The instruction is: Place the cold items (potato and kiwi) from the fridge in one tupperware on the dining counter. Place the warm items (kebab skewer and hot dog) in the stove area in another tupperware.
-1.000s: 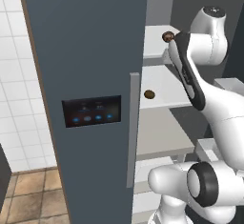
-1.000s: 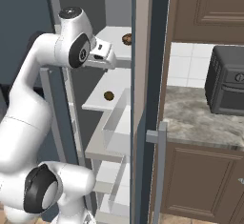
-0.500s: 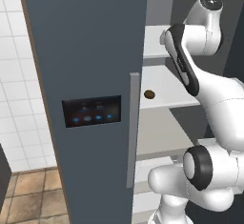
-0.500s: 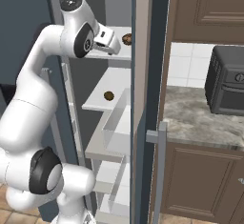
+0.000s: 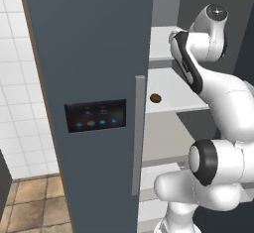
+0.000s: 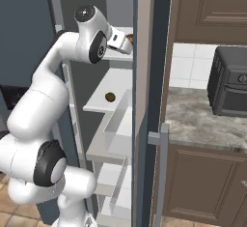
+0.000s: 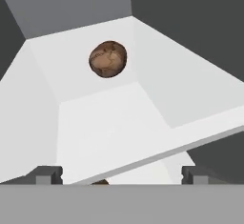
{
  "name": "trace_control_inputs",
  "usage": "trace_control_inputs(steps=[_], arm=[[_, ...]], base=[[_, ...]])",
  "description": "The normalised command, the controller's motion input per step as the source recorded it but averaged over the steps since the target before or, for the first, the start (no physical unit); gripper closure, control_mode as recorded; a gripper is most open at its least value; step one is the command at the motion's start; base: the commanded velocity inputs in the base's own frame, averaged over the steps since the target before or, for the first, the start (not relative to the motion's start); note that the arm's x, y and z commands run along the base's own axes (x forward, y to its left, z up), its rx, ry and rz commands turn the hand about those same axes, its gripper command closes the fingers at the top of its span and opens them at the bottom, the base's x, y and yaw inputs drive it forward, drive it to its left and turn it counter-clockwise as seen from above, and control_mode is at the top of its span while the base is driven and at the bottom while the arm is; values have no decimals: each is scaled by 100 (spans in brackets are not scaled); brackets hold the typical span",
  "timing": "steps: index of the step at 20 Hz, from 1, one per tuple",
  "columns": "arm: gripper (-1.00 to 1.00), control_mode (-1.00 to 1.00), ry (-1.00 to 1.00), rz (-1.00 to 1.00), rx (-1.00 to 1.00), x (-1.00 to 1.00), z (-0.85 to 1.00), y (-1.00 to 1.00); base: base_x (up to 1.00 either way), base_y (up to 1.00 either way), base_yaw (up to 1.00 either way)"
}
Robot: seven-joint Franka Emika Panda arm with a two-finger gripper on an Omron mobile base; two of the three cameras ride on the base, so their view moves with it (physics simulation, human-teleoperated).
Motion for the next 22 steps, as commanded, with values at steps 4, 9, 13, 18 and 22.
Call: trace_control_inputs(steps=[4,9,13,18,22], arm=[[-100,-100,0,-1,2,44,13,-14],[-100,-100,0,0,4,49,11,0],[-100,-100,0,0,0,46,0,0],[-100,-100,0,0,0,55,0,0],[-100,-100,0,-1,0,48,-7,-4]], base=[[0,0,0],[0,0,0],[0,0,0],[0,0,0],[0,0,0]])
